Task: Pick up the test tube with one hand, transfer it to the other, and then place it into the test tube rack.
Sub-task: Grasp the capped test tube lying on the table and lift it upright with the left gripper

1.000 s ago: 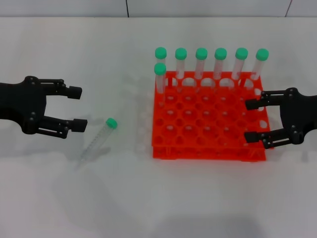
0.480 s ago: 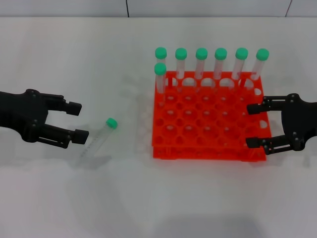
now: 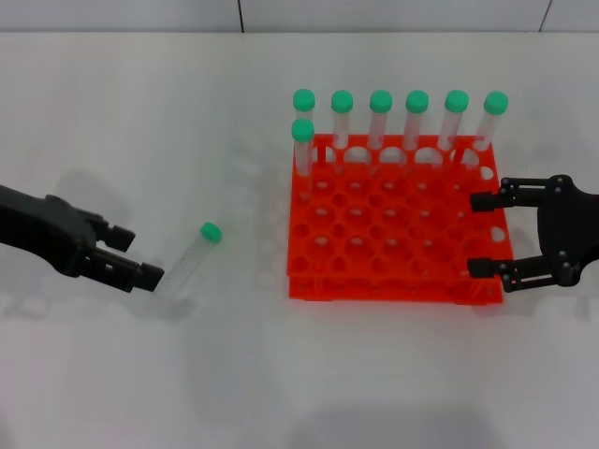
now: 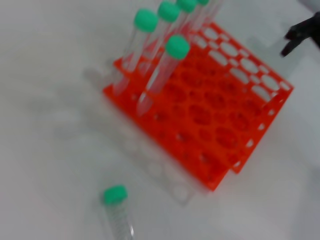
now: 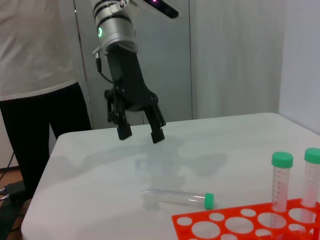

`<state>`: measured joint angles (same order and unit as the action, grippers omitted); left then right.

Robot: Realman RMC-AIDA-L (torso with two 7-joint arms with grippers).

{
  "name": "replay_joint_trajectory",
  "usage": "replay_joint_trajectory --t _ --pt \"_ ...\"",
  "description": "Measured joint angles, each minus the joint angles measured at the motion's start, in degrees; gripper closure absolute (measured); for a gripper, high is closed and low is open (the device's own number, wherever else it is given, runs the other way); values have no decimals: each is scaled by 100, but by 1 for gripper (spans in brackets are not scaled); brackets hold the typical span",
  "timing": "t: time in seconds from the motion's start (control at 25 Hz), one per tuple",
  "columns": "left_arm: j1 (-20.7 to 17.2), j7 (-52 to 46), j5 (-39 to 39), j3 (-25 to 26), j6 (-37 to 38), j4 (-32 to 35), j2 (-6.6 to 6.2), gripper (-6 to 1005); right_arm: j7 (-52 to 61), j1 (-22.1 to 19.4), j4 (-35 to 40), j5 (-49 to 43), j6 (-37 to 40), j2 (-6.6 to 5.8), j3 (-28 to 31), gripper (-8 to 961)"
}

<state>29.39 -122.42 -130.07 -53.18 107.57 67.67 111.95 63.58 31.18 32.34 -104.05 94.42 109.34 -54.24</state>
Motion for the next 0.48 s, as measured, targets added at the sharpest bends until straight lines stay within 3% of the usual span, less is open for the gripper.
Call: replay_joint_trajectory --t 0.48 --pt "530 -1323 -1665 -246 -443 -169 370 194 -85 1 29 20 -53 47 1 146"
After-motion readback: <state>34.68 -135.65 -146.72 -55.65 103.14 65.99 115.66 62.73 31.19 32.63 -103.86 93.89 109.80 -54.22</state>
